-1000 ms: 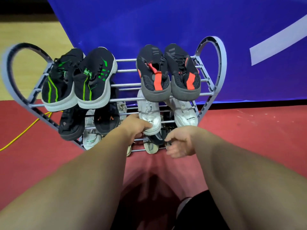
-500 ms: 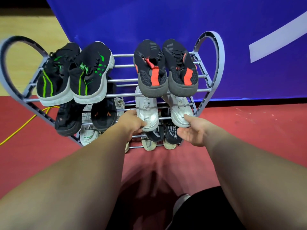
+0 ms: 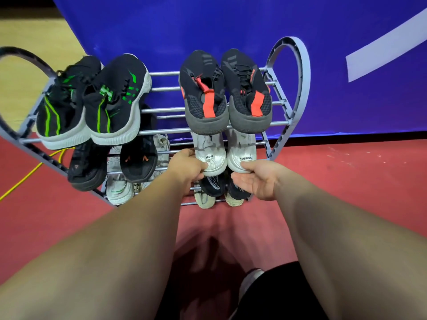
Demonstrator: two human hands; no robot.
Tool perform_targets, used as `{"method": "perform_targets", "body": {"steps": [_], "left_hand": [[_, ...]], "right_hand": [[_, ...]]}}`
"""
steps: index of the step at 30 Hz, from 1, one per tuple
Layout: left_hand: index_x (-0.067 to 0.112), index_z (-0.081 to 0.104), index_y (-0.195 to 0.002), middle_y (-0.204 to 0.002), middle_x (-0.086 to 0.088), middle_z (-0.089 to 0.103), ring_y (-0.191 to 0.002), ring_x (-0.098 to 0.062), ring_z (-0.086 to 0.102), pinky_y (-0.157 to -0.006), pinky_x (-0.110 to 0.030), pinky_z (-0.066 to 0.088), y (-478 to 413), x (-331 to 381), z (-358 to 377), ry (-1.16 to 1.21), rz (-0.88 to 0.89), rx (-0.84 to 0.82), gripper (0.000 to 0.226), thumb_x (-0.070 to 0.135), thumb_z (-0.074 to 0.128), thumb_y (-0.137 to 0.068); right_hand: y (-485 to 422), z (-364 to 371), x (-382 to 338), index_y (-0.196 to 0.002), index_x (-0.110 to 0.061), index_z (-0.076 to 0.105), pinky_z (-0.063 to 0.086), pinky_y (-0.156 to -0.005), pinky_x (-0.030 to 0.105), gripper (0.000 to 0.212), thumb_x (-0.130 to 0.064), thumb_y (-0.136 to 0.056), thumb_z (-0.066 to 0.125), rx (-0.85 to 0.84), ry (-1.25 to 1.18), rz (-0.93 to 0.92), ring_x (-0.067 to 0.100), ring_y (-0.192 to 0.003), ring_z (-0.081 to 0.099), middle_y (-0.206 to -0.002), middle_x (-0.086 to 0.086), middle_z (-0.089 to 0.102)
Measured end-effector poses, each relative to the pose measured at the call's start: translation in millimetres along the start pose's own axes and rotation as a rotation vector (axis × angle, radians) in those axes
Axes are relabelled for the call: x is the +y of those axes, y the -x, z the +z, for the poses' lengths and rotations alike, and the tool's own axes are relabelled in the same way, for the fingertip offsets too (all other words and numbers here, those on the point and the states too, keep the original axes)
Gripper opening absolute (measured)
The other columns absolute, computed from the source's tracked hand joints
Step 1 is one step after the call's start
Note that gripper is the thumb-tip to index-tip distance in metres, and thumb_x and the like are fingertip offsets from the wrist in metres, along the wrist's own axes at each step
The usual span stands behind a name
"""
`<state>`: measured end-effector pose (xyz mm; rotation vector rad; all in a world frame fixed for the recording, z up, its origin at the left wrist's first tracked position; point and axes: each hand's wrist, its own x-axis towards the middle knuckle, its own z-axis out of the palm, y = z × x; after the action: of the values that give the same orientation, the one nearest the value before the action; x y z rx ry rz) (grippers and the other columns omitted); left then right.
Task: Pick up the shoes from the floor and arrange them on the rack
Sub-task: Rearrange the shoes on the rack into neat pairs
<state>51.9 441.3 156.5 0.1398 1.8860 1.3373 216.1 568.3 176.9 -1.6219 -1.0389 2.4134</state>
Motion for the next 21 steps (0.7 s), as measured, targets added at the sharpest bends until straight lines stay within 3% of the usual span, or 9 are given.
{"method": "perform_targets", "body": {"steps": [7, 16, 21], "left_hand": [[0.015, 0.062, -0.126, -0.109, 0.001, 0.071, -0.096, -0.019, 0.071, -0.078, -0.032, 0.062, -1, 1, 5, 0.015, 0.016, 0.021, 0.042, 0.003, 0.070, -0.087], [0.014, 0.063, -0.124, -0.102, -0.001, 0.072, -0.086, -0.023, 0.069, -0.066, -0.028, 0.057, 2, 3, 11, 0.031, 0.060, 0.063, 0.039, 0.001, 0.067, -0.088], [0.018, 0.062, -0.127, -0.102, -0.002, 0.074, -0.091, -0.023, 0.072, -0.070, -0.030, 0.060, 0, 0, 10, -0.014, 0.048, 0.031, 0.041, 0.010, 0.071, -0.088]], "right_hand": [[-13, -4, -4, -0.127, -0.003, 0.061, 0.057, -0.051, 0.026, 0.031, -0.019, -0.101, 0.061, 0.064, 0.092, -0.018, 0.019, -0.074, 0.071, -0.093, 0.016, 0.072], [-11, -5, -3, -0.119, -0.006, 0.061, 0.054, -0.046, 0.024, 0.025, -0.022, -0.099, 0.062, 0.097, 0.168, -0.017, 0.015, -0.062, 0.068, -0.093, 0.015, 0.074], [-10, -3, -3, -0.121, -0.006, 0.061, 0.053, -0.047, 0.024, 0.029, -0.024, -0.098, 0.064, 0.101, 0.170, -0.053, 0.014, -0.058, 0.068, -0.092, 0.015, 0.075]]}}
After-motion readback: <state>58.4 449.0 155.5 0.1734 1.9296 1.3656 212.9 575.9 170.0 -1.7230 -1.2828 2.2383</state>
